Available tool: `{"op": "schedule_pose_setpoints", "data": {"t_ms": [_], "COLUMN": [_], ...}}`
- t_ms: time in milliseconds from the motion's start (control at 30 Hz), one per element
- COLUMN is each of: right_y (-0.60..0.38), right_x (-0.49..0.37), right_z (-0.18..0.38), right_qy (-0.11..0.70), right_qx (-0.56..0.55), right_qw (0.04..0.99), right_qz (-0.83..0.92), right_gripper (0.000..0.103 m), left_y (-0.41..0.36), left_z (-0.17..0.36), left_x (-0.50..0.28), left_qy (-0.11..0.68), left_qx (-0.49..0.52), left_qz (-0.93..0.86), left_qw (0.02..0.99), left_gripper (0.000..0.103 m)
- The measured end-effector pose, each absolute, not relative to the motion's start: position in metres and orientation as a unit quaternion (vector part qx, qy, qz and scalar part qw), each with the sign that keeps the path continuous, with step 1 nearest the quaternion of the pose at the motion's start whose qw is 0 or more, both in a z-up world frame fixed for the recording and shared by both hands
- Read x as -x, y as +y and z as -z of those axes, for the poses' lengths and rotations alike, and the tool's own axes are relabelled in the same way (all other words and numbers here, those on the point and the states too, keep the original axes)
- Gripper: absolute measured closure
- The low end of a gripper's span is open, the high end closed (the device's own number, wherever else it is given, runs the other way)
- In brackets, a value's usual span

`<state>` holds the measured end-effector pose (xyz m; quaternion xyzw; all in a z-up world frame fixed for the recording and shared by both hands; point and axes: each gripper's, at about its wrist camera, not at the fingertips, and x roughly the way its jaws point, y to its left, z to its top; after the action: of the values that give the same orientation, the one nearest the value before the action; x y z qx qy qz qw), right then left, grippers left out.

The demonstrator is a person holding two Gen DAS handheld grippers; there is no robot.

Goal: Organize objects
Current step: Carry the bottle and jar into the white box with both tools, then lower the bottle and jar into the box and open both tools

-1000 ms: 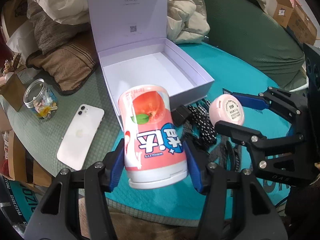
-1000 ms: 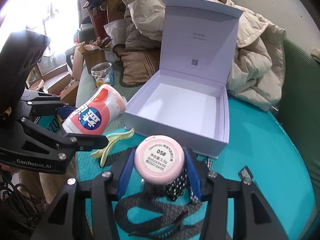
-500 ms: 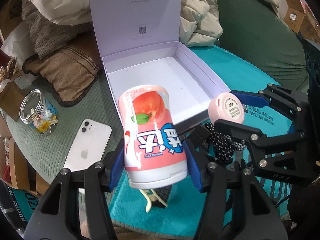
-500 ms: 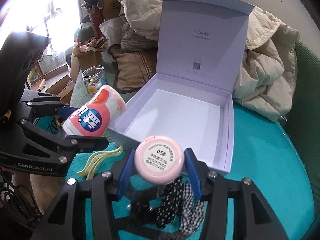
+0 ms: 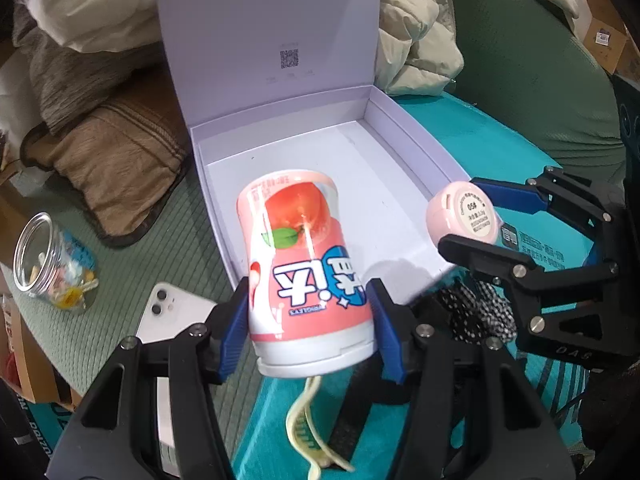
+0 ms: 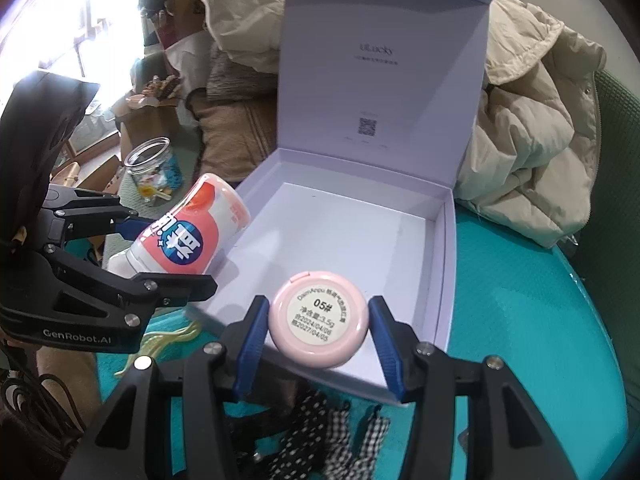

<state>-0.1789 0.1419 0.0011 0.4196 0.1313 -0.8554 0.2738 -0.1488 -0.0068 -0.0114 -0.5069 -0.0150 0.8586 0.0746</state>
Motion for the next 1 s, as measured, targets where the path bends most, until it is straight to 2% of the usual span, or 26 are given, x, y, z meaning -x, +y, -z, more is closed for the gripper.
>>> {"op": "schedule_pose_setpoints", "data": {"t_ms": [1000], "right_y": [0.146], "right_x": [0.284], "right_z": [0.038], "right_qy": [0.141], "right_qx": [-0.447], "right_qw": [0.238], "right_qz": [0.851], "right_gripper": [0.051], "left_y": [0.007], "left_z": [0.059], "left_x": [0.252], "left_qy": [0.035], "left_qx": [0.536], "left_qz": [-0.839], "left_qw": [0.092], "left_gripper": [0.048]}}
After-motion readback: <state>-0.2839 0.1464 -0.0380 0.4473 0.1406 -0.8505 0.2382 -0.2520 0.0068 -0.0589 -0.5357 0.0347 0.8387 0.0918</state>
